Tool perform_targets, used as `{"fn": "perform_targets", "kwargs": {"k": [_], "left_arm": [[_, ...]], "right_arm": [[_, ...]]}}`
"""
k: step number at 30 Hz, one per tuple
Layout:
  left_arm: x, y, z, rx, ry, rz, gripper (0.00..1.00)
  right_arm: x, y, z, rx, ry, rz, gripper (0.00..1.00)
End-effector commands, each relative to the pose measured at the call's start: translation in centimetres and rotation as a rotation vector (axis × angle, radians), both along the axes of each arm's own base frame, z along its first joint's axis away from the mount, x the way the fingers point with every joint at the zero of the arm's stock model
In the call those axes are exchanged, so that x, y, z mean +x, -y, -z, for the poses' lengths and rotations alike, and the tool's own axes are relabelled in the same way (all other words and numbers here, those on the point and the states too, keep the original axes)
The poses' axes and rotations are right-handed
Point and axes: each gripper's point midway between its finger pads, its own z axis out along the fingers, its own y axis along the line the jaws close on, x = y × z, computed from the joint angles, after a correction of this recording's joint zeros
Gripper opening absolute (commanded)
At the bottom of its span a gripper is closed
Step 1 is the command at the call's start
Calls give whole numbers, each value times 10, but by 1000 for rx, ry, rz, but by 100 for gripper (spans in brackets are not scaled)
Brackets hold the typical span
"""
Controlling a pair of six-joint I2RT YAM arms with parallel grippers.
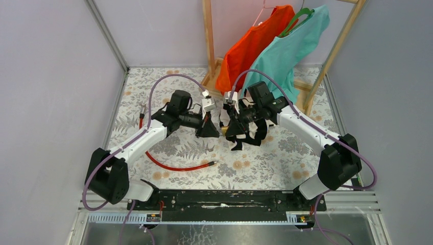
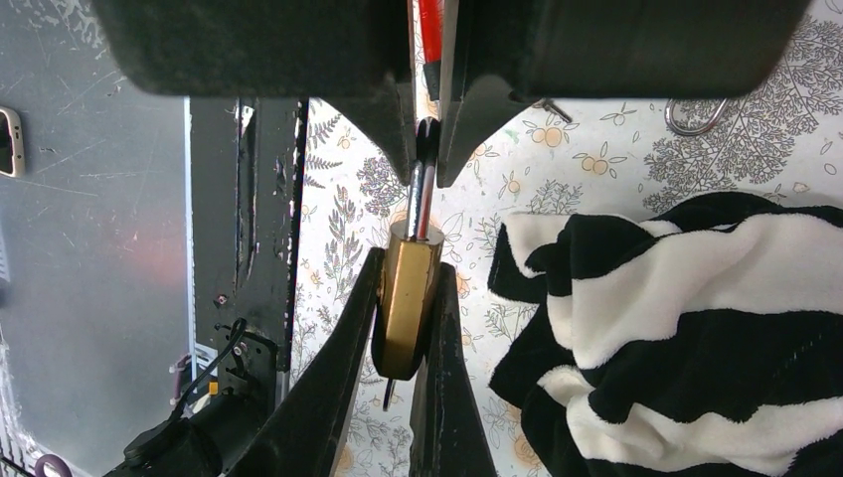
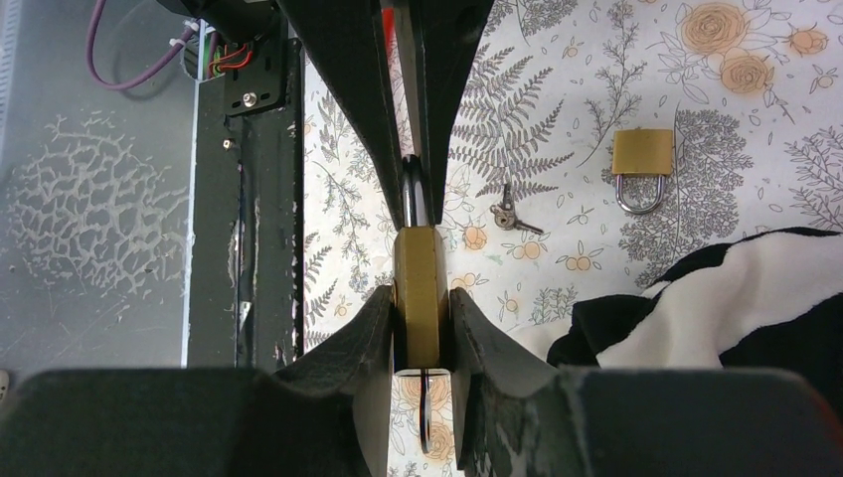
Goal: Lock with the key
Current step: Lock the lock.
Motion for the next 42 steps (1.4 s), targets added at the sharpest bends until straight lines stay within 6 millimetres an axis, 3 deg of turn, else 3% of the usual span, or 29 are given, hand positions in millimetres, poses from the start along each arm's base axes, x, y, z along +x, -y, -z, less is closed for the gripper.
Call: {"fn": "perform_targets", "kwargs": {"k": [1, 11, 33, 42], "left_arm": [[-4, 34, -40, -148, 160, 117, 0], [-16, 44, -38, -153, 155, 159, 0], [-23, 44, -44, -189, 157, 186, 0], [-27, 43, -55, -223, 147, 211, 0]], "right_arm": [[-8, -40, -29, 125, 94, -108, 0], [-8, -45, -34, 129, 97, -107, 0], [-8, -42, -54, 174, 95, -97, 0], [-7, -45, -48, 202, 62, -66, 0]]}}
